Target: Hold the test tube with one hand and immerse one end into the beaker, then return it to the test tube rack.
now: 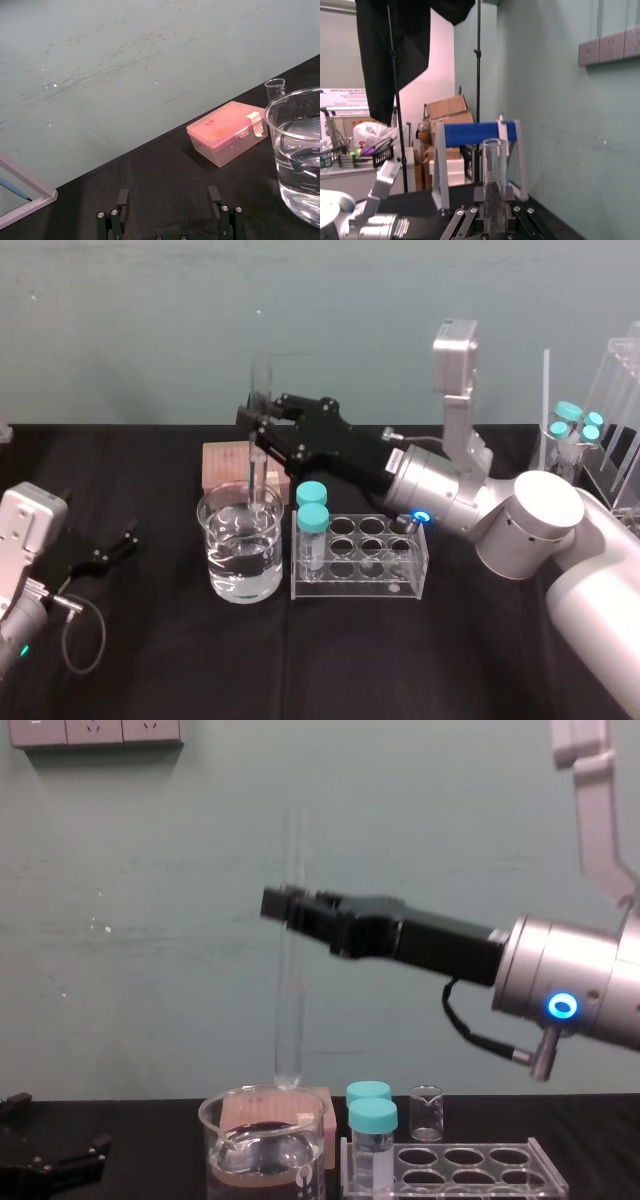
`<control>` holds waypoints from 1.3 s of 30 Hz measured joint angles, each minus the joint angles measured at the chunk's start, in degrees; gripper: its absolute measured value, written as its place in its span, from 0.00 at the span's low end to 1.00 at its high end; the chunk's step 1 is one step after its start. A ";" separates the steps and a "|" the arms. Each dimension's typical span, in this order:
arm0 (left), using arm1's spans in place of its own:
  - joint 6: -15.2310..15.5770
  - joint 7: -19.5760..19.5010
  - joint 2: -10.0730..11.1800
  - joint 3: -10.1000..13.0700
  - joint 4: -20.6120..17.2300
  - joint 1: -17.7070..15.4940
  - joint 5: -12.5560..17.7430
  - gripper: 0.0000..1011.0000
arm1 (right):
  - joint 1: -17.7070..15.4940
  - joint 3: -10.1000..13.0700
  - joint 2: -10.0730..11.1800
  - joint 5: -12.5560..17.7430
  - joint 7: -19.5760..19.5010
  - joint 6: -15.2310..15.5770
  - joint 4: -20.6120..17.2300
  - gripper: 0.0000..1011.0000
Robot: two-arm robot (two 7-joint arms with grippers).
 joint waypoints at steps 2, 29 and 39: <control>0.00 0.00 0.00 0.00 0.00 0.00 0.00 0.99 | 0.25 -0.45 -0.16 0.02 0.07 0.11 0.74 0.23; 0.00 0.00 0.00 0.00 0.00 0.00 0.00 0.99 | 3.27 -3.42 -3.47 -0.82 0.36 -0.33 11.09 0.23; 0.00 0.00 0.00 0.00 0.00 0.00 0.00 0.99 | 4.19 -3.63 -4.95 -1.97 0.90 -1.76 14.34 0.23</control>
